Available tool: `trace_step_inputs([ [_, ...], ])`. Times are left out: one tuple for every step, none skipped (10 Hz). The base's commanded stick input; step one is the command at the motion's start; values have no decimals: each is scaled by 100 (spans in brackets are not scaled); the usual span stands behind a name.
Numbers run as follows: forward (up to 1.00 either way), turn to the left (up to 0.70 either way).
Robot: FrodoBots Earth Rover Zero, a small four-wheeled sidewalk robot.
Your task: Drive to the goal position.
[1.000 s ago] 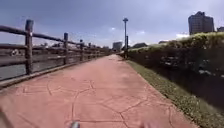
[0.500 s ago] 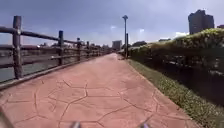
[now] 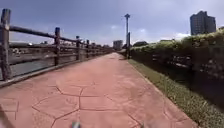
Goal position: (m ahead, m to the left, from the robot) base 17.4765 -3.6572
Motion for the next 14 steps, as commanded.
trace_step_inputs([
  [70,0],
  [70,0],
  [70,0],
  [70,0],
  [70,0],
  [70,0],
  [70,0],
  [70,0],
  [70,0],
  [70,0],
  [70,0],
  [70,0],
  [70,0],
  [70,-11],
])
